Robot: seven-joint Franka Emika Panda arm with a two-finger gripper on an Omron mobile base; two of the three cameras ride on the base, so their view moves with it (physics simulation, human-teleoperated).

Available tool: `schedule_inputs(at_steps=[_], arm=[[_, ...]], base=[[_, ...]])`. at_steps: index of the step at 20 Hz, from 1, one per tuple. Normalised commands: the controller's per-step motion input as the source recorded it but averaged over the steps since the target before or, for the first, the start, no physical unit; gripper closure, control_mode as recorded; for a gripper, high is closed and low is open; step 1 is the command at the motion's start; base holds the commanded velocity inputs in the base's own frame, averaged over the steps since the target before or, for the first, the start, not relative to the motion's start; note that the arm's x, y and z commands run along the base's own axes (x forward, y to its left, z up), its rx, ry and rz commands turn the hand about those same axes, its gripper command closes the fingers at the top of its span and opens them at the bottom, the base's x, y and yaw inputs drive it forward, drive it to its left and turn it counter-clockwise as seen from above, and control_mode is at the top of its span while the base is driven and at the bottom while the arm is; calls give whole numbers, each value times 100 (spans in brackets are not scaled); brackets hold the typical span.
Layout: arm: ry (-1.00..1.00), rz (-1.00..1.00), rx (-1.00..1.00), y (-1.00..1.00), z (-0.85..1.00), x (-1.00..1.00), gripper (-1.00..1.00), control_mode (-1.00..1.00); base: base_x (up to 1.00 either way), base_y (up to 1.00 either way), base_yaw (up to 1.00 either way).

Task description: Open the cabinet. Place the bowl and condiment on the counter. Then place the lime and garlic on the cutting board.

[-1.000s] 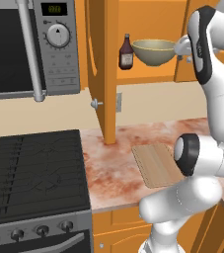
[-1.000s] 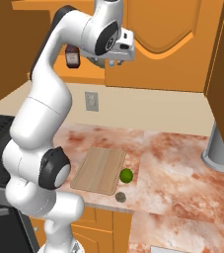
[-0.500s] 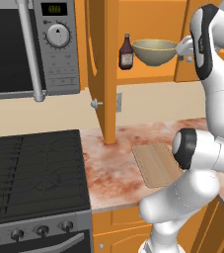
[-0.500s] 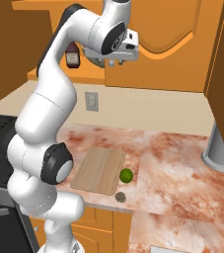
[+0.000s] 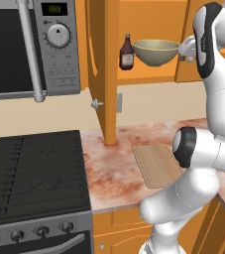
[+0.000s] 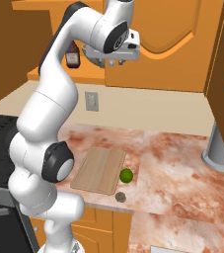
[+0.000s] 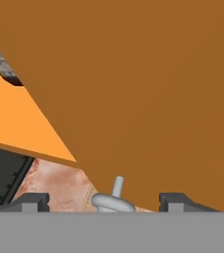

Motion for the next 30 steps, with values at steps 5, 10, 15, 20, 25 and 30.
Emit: schedule_inputs(at_steps=[5,10,15,20,25,30], arm=[[1,3,-3,0,-7,14,-100,-100],[2,1,-4,0,-5,15,100,-100],[4,0,-5,0,0,23,100,-100],[1,2,0,0,-1,19,100,-100],[0,2,0,0,-5,18,100,-100],[0,1,-1,-1,-8,9,100,-100]], base=[[0,0,0],[0,0,0],[0,0,0],[0,0,0],[0,0,0],[0,0,0]])
